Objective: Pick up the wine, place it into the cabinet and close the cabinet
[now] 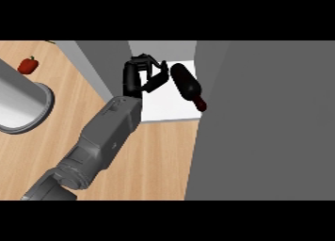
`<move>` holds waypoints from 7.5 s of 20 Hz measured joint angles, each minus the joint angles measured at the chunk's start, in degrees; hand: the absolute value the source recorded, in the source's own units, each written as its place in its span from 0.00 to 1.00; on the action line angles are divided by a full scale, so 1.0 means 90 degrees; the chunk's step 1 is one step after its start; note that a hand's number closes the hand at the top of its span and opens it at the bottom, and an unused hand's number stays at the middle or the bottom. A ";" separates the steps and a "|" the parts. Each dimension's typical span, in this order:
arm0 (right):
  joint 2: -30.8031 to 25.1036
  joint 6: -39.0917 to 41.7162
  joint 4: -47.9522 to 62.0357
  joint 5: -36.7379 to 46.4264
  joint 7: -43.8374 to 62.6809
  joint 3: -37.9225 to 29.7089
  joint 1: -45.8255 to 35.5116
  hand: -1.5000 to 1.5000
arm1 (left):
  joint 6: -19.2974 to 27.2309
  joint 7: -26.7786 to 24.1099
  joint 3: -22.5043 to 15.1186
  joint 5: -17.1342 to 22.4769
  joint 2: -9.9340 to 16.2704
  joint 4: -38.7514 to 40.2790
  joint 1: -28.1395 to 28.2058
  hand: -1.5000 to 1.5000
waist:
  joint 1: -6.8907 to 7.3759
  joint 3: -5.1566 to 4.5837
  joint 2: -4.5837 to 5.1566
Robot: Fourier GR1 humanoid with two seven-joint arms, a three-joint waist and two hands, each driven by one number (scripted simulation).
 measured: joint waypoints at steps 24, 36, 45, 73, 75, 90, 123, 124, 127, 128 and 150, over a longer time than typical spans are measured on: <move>0.0149 -0.0037 0.0036 -0.0013 -0.0049 0.0251 -0.0289 0.00 | -0.0023 0.0301 0.0504 0.0133 0.0030 0.0784 -0.0243 1.00 | -0.0249 -0.0015 0.0120; 0.0276 0.0004 0.0079 -0.0104 -0.0133 0.0307 -0.0325 0.00 | -0.0997 0.0098 0.0817 0.0602 -0.0034 0.0599 0.0486 1.00 | -0.0474 -0.0018 0.0129; 0.0346 0.0044 0.0113 -0.0184 -0.0148 0.0322 -0.0398 0.00 | -0.1314 0.0024 0.0670 0.0839 -0.0038 0.0526 0.1010 1.00 | -0.0660 -0.0024 0.0123; 0.0419 0.0215 0.0199 -0.0469 -0.0337 0.0168 -0.0212 0.00 | -0.0198 0.0429 0.0002 0.1517 -0.0038 0.0126 0.0364 1.00 | -0.0775 -0.0016 0.0158; 0.0403 0.0239 0.0200 -0.0474 -0.0362 0.0108 -0.0156 0.00 | -0.0108 0.0513 -0.0027 0.1537 -0.0038 0.0162 0.0223 1.00 | -0.0761 -0.0012 0.0162; 0.0343 0.0358 0.0230 -0.0507 -0.0480 -0.0043 0.0023 0.00 | 0.0044 0.1048 0.0131 0.1715 -0.0032 0.0603 -0.0509 1.00 | -0.0592 -0.0005 0.0222; 0.0378 0.0578 0.0227 -0.0563 -0.0691 -0.0008 0.0058 0.00 | 0.1299 0.1564 -0.0958 0.0475 0.0553 0.1062 -0.0377 0.00 | -0.0731 -0.0017 0.0343; 0.0378 0.0579 0.0227 -0.0564 -0.0682 0.0009 0.0045 0.00 | 0.1265 0.1581 -0.0946 0.0486 0.0552 0.1059 -0.0382 0.00 | -0.0725 -0.0022 0.0345; 0.0392 0.0588 0.0228 -0.0571 -0.0686 0.0028 0.0043 0.00 | 0.1212 0.1611 -0.0935 0.0491 0.0545 0.1062 -0.0394 0.00 | -0.0714 -0.0025 0.0349; 0.0394 0.0576 0.0223 -0.0569 -0.0676 0.0037 0.0029 0.00 | 0.1205 0.1589 -0.0935 0.0489 0.0549 0.1067 -0.0388 0.00 | -0.0723 -0.0027 0.0343; 0.0242 0.0261 0.0173 -0.0446 -0.0319 -0.0097 0.0034 0.00 | -0.2232 0.0397 -0.0521 0.0809 0.0179 -0.0033 -0.0354 0.00 | -0.0017 -0.0038 0.0040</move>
